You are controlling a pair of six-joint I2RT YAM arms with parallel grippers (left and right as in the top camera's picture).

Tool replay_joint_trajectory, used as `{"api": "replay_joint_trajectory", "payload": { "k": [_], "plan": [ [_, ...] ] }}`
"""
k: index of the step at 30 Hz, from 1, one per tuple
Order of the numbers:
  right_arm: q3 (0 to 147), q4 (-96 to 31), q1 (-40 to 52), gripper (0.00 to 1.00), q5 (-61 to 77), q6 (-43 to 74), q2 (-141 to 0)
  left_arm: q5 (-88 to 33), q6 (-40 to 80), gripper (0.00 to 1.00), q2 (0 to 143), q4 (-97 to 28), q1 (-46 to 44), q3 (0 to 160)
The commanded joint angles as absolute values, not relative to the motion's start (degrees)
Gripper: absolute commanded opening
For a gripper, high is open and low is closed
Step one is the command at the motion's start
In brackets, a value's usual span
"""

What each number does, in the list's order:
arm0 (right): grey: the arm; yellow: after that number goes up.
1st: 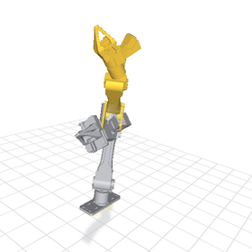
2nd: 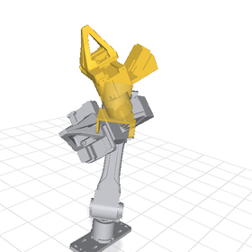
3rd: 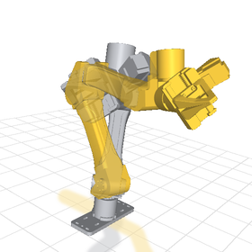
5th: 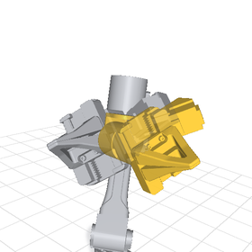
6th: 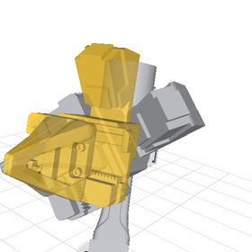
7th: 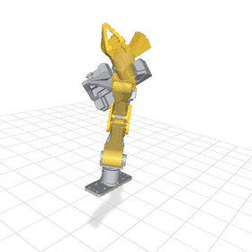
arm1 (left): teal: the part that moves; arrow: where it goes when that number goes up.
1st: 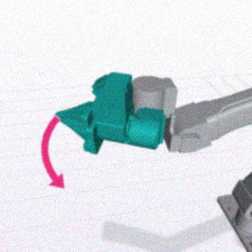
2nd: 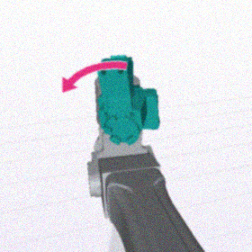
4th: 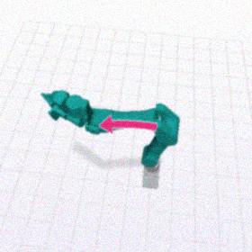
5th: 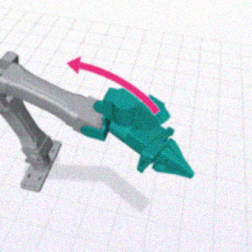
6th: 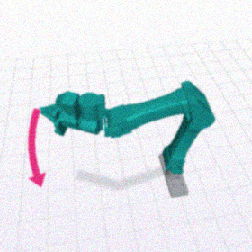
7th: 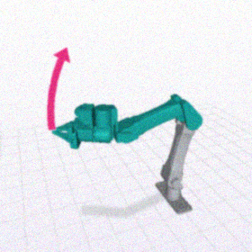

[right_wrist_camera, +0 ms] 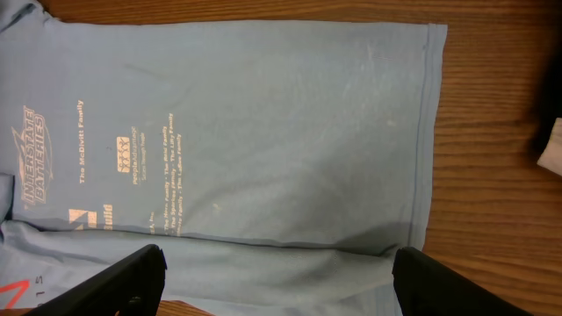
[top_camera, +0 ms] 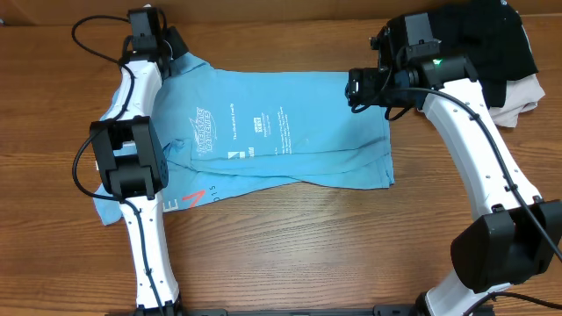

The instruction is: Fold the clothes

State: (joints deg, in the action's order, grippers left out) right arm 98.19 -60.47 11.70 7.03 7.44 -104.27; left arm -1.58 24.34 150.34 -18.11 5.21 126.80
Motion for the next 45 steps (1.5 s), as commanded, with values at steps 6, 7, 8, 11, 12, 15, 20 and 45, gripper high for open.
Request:
{"api": "replay_joint_trajectory", "payload": {
  "k": [6,7,8,11,12,15,20,45],
  "plan": [
    [98.7,-60.3,11.6,0.86,6.5,7.2,-104.3,-0.8,24.5,0.28,153.0,-17.4,4.4,128.4],
    [98.7,-60.3,11.6,0.86,6.5,7.2,-104.3,-0.8,24.5,0.30,153.1,-17.4,4.4,128.4],
    [98.7,-60.2,11.6,0.87,6.5,7.2,-104.3,-0.8,24.5,0.31,153.4,-17.4,4.5,128.4],
    [98.7,-60.1,11.6,0.86,6.5,7.2,-104.3,-0.9,24.5,0.40,154.3,-17.1,4.5,128.4],
    [98.7,-60.1,11.6,0.86,6.5,7.2,-104.3,-0.9,24.5,0.50,154.5,-17.0,4.5,128.4],
    [98.7,-60.0,11.6,0.86,6.5,7.2,-104.3,-0.9,24.5,0.65,155.0,-16.8,4.4,128.4],
    [98.7,-59.7,11.6,0.87,6.5,7.2,-104.3,-0.9,24.5,0.55,155.2,-15.9,4.5,128.4],
    [98.7,-46.2,11.5,0.85,6.4,7.2,-107.3,-3.5,18.5,0.04,137.4,-38.0,4.6,135.5]
  ]
}}
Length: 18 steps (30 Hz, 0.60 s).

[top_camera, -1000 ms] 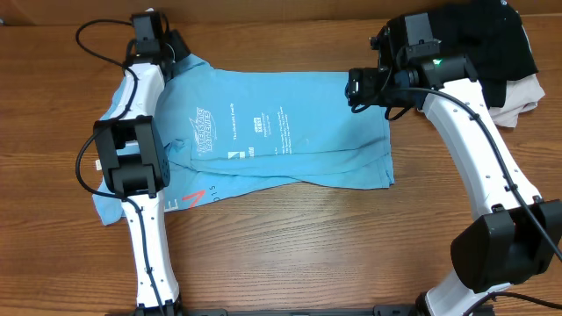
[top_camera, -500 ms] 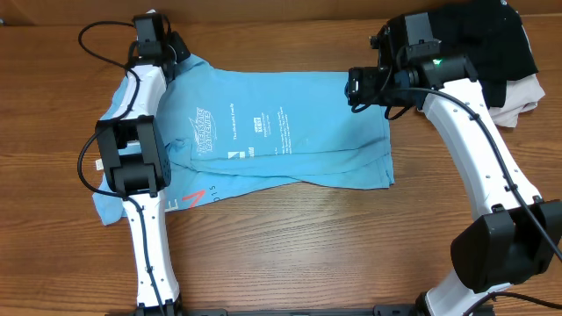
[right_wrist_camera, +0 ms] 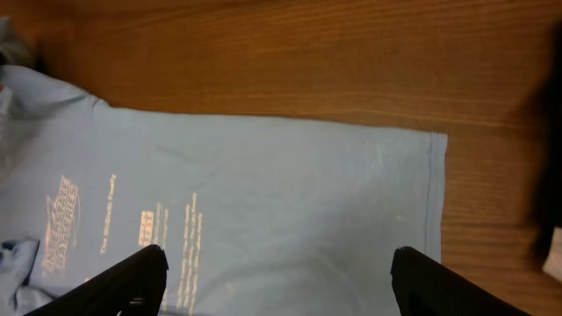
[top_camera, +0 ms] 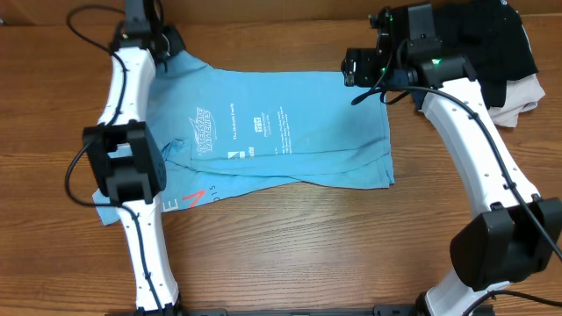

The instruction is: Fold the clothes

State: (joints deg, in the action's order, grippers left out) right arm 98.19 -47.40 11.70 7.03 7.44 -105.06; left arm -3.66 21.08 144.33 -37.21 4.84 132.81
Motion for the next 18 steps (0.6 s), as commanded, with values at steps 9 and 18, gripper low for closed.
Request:
{"api": "replay_joint_trajectory", "payload": {
  "k": [9,18],
  "plan": [
    [98.7,-37.6,11.3,0.82,-0.2,9.5,-117.1,0.4,17.5,0.04,133.3,-47.1,4.9,135.5],
    [98.7,-26.1,9.8,0.82,-7.9,9.8,-124.8,0.5,16.4,0.04,133.3,-64.1,4.7,135.5]
  ]
}}
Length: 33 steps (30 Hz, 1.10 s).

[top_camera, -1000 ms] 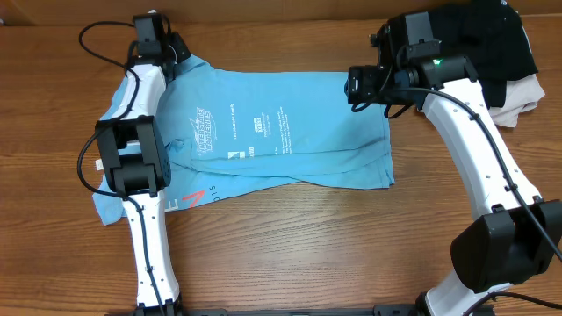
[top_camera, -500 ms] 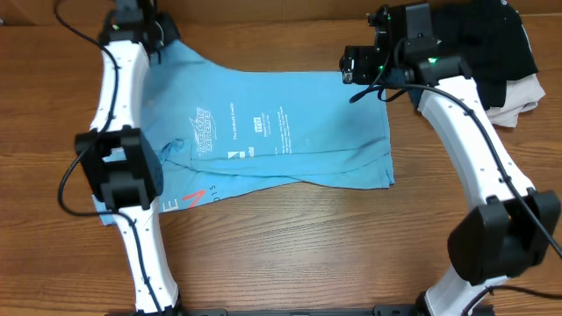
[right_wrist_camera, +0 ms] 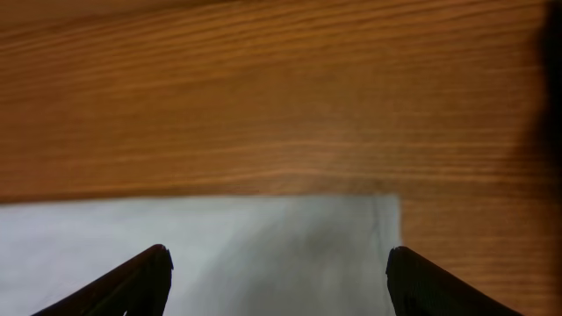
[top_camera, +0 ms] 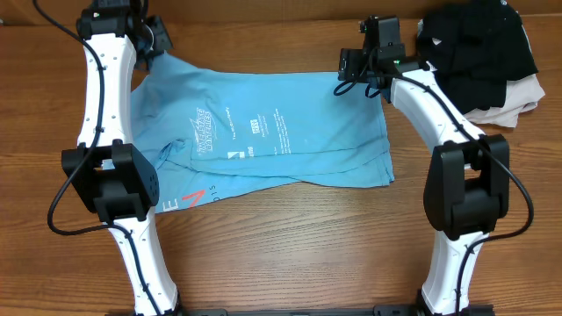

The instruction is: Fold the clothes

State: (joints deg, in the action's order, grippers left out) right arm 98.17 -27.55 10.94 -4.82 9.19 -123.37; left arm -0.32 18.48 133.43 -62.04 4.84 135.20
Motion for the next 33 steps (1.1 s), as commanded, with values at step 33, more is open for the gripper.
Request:
{"api": "replay_joint_trajectory", "payload": {
  "k": [33],
  "plan": [
    [98.7,-13.8,7.0,0.47,-6.3,9.8,-137.2,4.5,16.3,0.04,133.4,-74.8,4.5,133.3]
  ]
}}
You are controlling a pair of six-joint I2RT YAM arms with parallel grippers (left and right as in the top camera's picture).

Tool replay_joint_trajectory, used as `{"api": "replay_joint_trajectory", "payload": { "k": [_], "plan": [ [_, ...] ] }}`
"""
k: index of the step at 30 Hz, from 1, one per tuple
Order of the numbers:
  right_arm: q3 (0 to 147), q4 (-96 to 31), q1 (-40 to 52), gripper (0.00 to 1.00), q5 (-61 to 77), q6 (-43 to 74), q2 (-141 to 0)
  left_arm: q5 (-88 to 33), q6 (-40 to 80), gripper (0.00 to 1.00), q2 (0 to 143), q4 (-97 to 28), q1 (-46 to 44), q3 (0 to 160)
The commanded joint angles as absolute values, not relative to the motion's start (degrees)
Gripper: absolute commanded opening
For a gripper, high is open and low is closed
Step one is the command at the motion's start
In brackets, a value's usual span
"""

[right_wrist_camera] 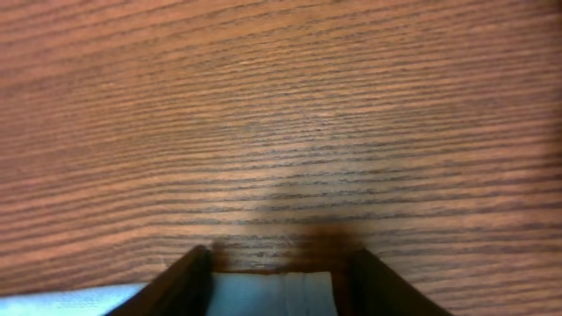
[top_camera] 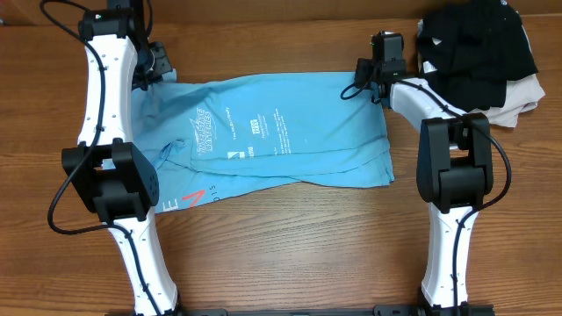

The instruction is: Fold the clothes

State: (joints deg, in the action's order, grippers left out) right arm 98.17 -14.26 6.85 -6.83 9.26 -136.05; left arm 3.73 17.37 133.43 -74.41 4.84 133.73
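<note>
A light blue T-shirt (top_camera: 290, 132) with white print lies spread across the wooden table (top_camera: 290, 246), its lower part creased and doubled. My right gripper (top_camera: 367, 74) is low at the shirt's far right corner. In the right wrist view this gripper (right_wrist_camera: 281, 256) is open but narrowed, and the shirt's hemmed corner (right_wrist_camera: 272, 294) lies between its dark fingers (right_wrist_camera: 189, 281). My left gripper (top_camera: 158, 63) is at the shirt's far left corner. The overhead view does not show how its jaws stand.
A heap of black and beige clothes (top_camera: 479, 44) sits at the back right, close behind the right arm. Both arm bases stand at the table's front edge. Bare wood lies in front of the shirt.
My right gripper has moved from just over the shirt's far edge to its far right corner, and its fingers stand closer together around the hem. The shirt's far left edge lies slightly nearer.
At first both grippers were over the spread shirt, the right one open above its right half. Both then stood farther back, with the right wrist view showing the far hem. Now each is at a far corner, with the hem between the right fingers.
</note>
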Motion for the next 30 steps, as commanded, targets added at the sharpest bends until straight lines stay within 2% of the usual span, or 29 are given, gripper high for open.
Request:
{"api": "replay_joint_trajectory", "payload": {
  "k": [1,4,5,7,14,23,30],
  "plan": [
    [98.7,-13.8,7.0,0.41,-6.3,9.8,-137.3,4.5,16.3,0.04,133.4,-75.1,4.5,133.3],
    [98.7,-14.3,7.0,0.15,-6.3,9.9,-137.3,4.5,16.3,0.04,133.4,-75.6,4.5,133.3],
    [98.7,-14.4,7.0,0.09,-6.3,10.1,-137.3,4.5,16.3,0.04,133.4,-75.7,4.5,133.3],
    [99.0,-14.7,7.0,0.06,-6.4,10.0,-137.3,4.5,16.3,0.04,133.4,-75.9,4.5,133.3],
    [107.4,-27.4,6.9,0.04,-5.8,9.9,-136.4,4.5,13.9,0.04,132.9,-77.9,4.5,133.4],
    [128.0,-61.6,6.9,0.04,-2.0,8.8,-134.7,4.7,11.2,0.04,132.9,-82.0,4.9,133.4],
    [130.8,-79.4,6.1,0.04,-1.8,12.3,-134.6,5.5,11.2,0.04,132.9,-86.2,5.3,133.4]
  ]
}}
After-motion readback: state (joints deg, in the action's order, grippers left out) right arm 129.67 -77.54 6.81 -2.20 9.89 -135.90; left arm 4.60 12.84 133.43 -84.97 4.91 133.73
